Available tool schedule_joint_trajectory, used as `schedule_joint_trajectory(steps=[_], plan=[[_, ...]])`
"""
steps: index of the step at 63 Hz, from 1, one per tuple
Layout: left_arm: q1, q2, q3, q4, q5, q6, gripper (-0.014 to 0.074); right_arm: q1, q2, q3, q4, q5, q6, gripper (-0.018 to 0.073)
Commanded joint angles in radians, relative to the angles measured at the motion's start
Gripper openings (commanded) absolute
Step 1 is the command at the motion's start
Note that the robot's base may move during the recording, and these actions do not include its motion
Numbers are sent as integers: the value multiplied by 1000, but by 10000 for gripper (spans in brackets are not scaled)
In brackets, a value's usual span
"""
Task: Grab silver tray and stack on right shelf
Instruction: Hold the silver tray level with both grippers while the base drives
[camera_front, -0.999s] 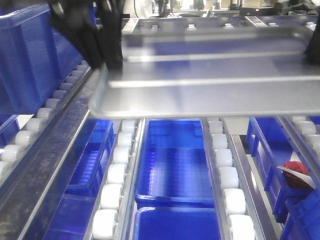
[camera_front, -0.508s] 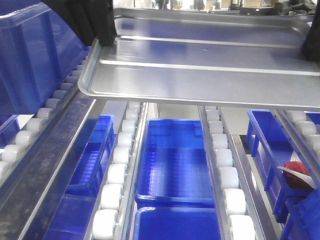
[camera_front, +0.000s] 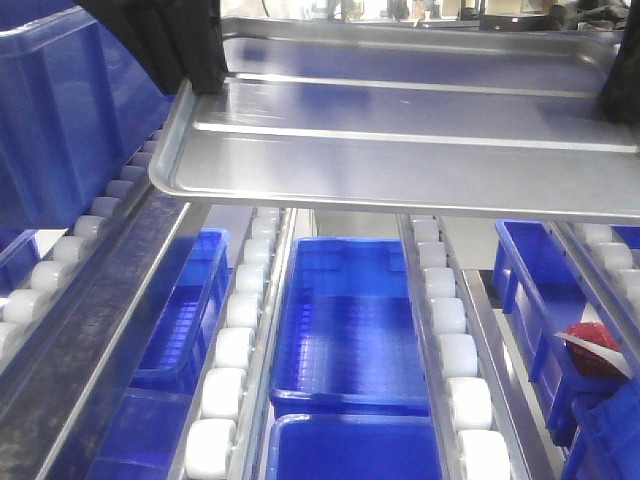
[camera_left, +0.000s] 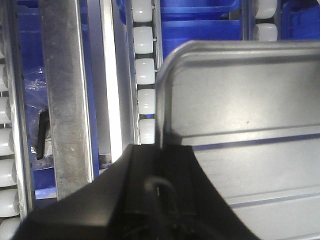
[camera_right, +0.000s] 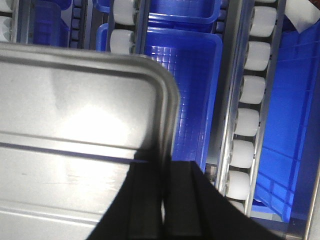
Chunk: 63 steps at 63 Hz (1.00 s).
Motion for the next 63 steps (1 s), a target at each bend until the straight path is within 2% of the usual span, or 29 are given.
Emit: schedule_joint_trajectory(steps=[1, 63], plan=[[-6, -43, -38, 45, -12, 4, -93, -2, -28, -37, -30, -21, -22, 57], [-6, -43, -38, 45, -12, 4, -93, -2, -26, -37, -30, -23, -22, 57]])
